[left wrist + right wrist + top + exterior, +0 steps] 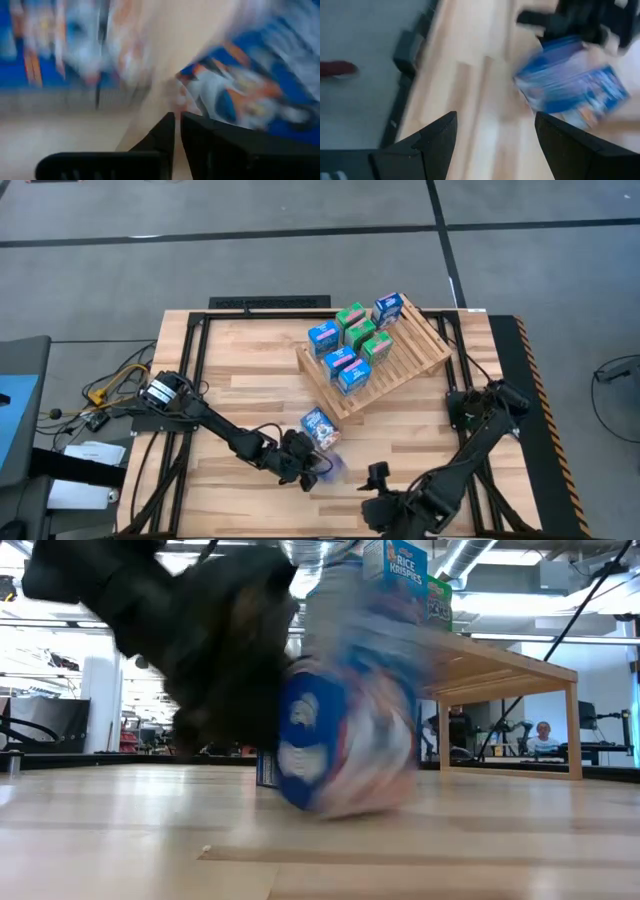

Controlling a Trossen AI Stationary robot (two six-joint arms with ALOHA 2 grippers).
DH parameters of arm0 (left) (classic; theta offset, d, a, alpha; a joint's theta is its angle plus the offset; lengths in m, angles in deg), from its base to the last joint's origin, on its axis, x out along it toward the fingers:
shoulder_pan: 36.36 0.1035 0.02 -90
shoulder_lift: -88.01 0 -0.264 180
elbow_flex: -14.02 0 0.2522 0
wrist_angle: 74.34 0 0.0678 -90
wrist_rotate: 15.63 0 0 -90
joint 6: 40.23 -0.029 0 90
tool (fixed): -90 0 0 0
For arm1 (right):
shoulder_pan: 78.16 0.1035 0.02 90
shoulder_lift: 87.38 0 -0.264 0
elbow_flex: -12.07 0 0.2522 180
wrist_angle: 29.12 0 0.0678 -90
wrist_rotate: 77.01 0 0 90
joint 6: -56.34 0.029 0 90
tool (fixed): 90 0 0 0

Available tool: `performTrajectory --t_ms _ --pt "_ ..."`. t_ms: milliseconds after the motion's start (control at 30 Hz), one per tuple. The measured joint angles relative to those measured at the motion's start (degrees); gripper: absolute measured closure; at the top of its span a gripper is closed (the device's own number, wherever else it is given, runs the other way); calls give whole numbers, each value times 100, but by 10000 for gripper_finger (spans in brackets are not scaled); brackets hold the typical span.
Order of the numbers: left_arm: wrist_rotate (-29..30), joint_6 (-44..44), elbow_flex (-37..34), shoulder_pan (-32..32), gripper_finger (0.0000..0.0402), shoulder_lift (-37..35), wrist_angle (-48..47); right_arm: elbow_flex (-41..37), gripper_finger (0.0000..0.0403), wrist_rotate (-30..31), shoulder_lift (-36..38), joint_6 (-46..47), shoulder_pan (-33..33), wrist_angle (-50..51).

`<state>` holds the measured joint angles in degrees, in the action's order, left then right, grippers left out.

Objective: Stack cereal on shelf
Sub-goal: Put the bottom blue cereal align with the other blue cereal box on the shelf

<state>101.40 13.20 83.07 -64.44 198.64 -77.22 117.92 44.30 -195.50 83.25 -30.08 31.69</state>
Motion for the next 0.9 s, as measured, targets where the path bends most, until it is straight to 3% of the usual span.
performTrajectory --t_ms 267,733,900 --pt "70 -112 -24 -11 385 31 -79 -421 112 28 3 -536 -474 -819" --pt "288 -39 -20 -4 385 26 26 -347 112 359 5 1368 -757 -922" --pt "347 -6 -15 -2 385 22 75 -347 112 387 5 1184 -931 -812"
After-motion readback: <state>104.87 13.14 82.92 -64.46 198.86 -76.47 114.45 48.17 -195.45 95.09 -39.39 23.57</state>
